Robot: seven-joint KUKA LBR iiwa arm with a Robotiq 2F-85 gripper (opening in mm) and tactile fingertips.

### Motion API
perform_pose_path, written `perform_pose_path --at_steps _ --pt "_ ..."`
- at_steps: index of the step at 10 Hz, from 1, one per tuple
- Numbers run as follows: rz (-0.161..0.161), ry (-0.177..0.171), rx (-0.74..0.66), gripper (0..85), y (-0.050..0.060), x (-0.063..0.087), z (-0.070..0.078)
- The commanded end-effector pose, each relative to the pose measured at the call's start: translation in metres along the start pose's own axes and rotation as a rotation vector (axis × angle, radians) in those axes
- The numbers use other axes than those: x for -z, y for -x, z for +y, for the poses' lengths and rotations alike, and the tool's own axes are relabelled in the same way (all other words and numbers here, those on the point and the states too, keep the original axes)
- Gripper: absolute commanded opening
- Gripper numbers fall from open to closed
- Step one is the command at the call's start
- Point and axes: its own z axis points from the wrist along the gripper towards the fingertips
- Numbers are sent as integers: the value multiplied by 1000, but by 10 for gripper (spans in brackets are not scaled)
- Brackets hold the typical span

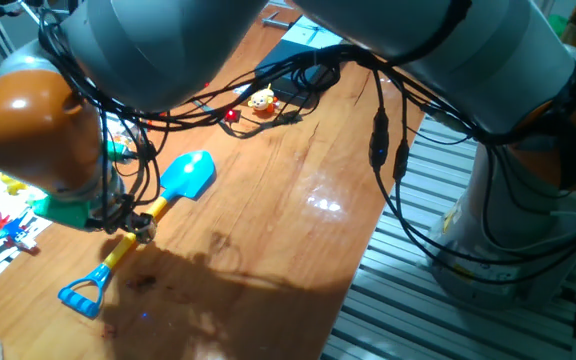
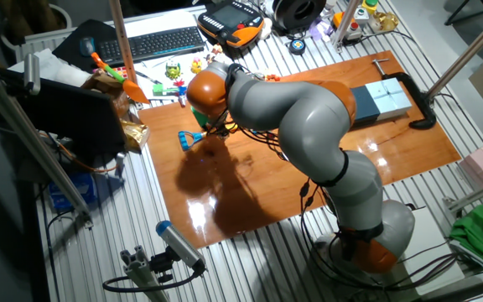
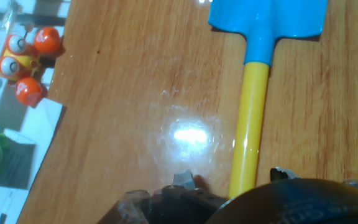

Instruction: Use a shovel to scoop up an object

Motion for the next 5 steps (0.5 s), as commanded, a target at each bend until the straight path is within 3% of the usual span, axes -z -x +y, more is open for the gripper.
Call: perform_pose_path --at_steps 1,5 --pt "-8 5 1 633 -1 -5 -2" --pt "-9 11 4 593 0 -13 -6"
